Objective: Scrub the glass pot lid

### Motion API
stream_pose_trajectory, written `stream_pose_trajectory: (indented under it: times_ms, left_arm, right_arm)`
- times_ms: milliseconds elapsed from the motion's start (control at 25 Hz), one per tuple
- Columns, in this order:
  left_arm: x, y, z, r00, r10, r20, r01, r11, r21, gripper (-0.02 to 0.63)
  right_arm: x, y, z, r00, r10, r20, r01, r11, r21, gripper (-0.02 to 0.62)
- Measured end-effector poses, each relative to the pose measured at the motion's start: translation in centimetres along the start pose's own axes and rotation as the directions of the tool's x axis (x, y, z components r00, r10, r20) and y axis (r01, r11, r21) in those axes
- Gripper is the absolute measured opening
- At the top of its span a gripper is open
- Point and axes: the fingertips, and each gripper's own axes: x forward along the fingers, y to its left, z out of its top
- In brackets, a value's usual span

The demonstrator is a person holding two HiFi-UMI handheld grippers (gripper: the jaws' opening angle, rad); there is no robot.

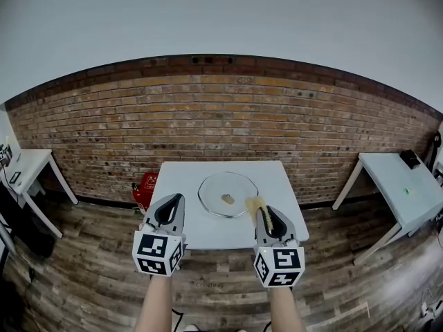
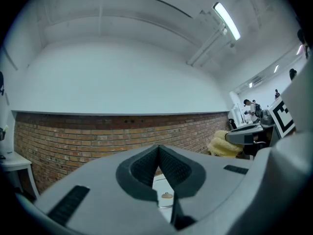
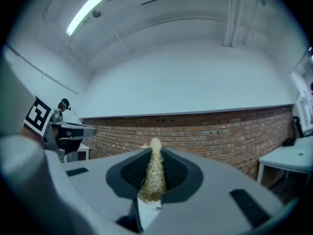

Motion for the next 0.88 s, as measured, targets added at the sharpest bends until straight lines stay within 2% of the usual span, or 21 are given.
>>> stream_pose_trajectory:
  times_ms: [520, 880]
  left_arm:
    - [1.0, -2.6, -0.3, 1.000, 0.002, -0.030, -0.002, 1.000, -0.006, 0.011]
    - [2.5, -6.3, -0.9, 0.998, 0.027, -0.049, -0.026, 1.000, 0.004, 0.011]
  right_arm:
    - [-0.4, -2.0, -0.5, 1.000, 0.014, -0.013, -0.014, 1.000, 0.011, 0.058]
    - [-0.6, -5.8, -1.2, 0.999, 0.038, -0.012, -0.038, 0.999, 0.035, 0.058]
